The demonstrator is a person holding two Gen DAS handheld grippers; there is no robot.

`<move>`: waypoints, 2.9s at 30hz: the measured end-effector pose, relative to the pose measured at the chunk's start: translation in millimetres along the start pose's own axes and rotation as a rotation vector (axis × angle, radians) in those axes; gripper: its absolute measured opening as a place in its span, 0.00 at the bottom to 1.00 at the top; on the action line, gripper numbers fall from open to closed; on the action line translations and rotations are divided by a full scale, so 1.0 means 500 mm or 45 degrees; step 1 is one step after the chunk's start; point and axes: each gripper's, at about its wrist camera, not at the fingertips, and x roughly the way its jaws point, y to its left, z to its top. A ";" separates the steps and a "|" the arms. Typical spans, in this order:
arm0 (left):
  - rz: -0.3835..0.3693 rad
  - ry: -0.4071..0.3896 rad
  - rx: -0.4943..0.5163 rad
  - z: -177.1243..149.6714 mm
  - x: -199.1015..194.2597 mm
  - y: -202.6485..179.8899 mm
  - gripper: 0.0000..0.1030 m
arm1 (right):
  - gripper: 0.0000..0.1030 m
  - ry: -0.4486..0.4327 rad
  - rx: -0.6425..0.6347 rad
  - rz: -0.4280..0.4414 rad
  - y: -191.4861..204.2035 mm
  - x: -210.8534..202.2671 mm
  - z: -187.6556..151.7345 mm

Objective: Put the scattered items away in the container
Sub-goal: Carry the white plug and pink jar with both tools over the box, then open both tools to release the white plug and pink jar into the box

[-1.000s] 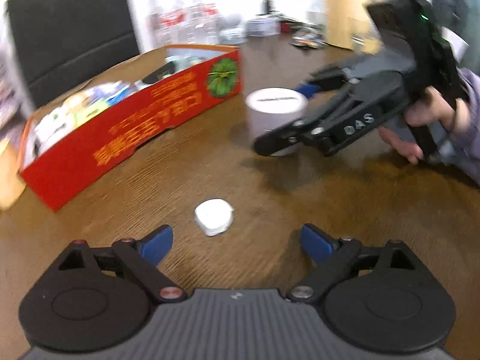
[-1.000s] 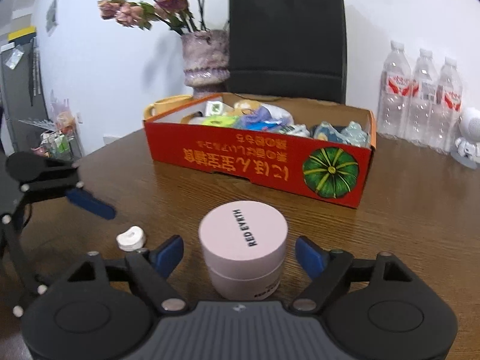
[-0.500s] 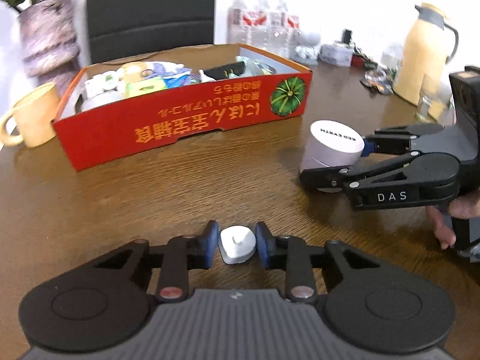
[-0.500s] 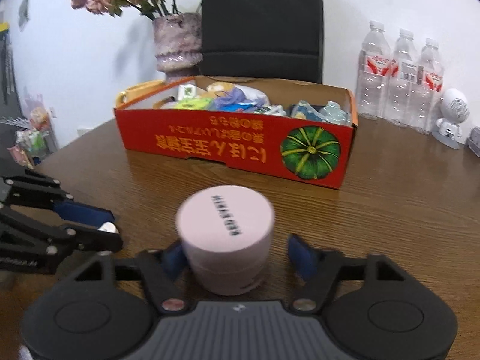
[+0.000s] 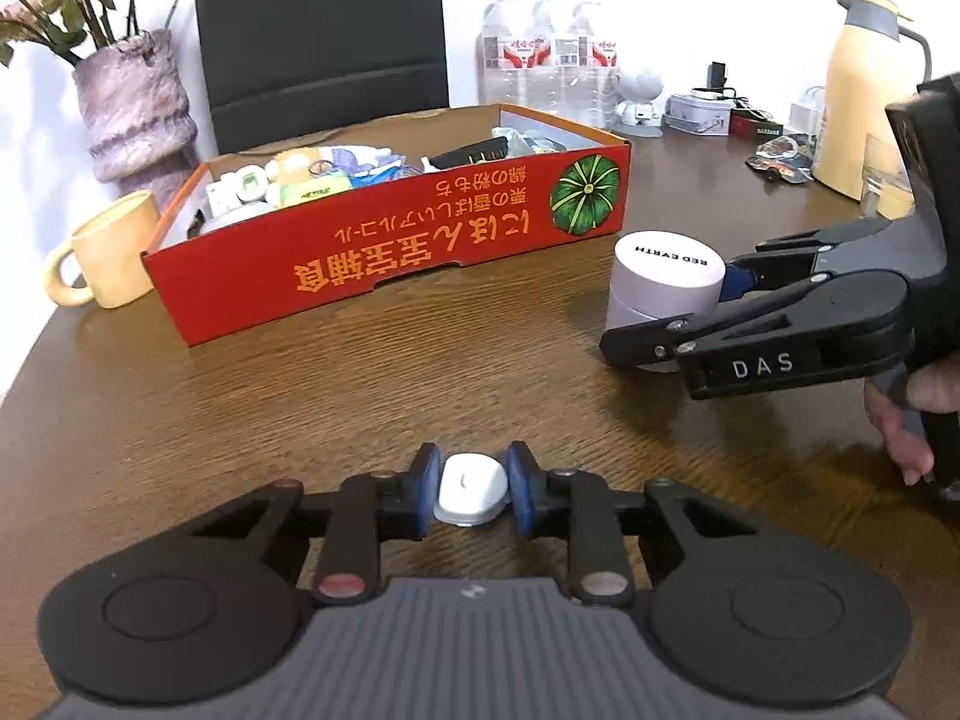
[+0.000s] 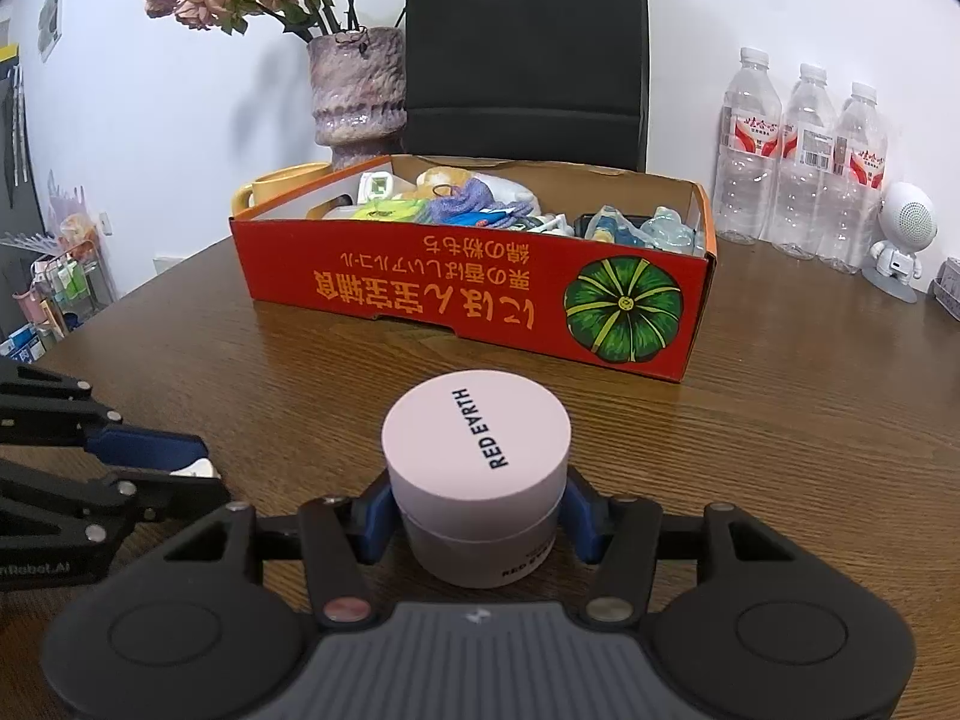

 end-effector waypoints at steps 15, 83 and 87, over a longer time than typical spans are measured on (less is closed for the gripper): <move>-0.051 -0.172 -0.125 0.103 -0.018 0.036 0.24 | 0.52 -0.108 -0.040 -0.008 0.008 -0.044 0.010; 0.152 0.379 -0.378 0.378 0.194 0.218 1.00 | 0.99 0.554 0.398 -0.194 -0.112 0.147 0.377; 0.106 0.392 -0.364 0.376 0.201 0.210 1.00 | 0.99 0.548 0.378 -0.168 -0.104 0.139 0.380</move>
